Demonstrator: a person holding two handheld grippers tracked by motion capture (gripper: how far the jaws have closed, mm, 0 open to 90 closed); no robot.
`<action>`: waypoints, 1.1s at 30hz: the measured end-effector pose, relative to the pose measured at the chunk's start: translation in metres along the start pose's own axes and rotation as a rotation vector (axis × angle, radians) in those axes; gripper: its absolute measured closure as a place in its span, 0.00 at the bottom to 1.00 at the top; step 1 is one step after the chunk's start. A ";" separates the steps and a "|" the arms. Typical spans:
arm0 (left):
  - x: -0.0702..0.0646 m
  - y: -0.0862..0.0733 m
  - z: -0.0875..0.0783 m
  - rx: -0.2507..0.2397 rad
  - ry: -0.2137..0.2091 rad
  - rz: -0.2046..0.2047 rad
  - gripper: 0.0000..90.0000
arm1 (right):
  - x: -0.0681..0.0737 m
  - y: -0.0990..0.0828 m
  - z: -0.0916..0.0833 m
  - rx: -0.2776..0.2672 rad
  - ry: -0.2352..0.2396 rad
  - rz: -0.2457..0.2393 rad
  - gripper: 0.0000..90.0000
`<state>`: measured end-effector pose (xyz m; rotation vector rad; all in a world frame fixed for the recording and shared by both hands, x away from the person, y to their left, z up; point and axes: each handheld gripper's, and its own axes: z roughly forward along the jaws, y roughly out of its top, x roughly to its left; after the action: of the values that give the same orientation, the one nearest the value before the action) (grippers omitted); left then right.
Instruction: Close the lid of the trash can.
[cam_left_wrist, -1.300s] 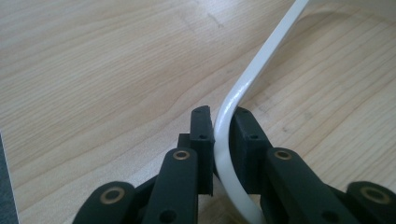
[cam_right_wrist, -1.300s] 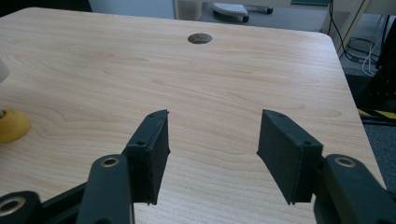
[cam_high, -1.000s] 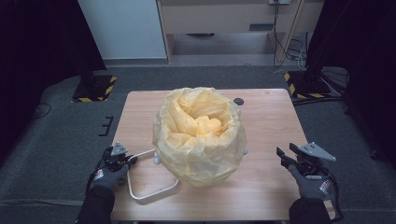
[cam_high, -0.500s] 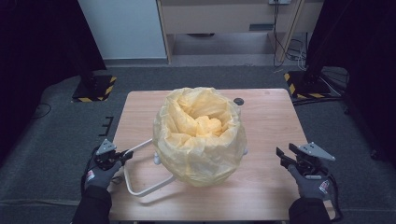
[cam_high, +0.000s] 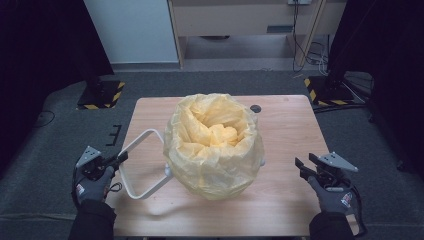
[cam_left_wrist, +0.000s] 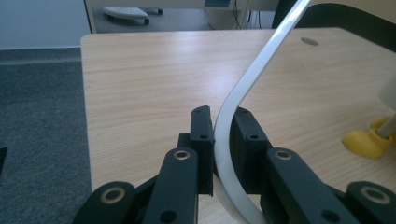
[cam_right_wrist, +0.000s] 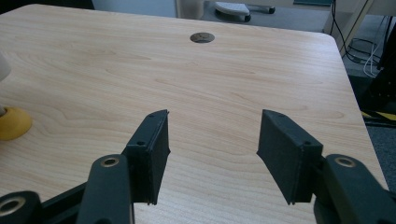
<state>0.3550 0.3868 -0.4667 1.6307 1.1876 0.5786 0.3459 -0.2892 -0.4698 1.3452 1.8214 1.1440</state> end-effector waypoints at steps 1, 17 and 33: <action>0.002 0.000 -0.002 -0.010 0.005 -0.005 0.88 | 0.000 0.000 0.000 0.004 0.000 0.000 0.48; 0.014 0.013 -0.029 -0.186 0.017 -0.090 0.88 | 0.000 0.001 0.000 -0.003 -0.001 0.000 0.48; -0.006 0.045 -0.038 -0.333 -0.089 -0.090 0.88 | -0.001 0.000 0.000 -0.004 -0.004 -0.002 0.48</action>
<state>0.3408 0.3970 -0.4102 1.3017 1.0317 0.6045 0.3464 -0.2899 -0.4695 1.3424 1.8166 1.1424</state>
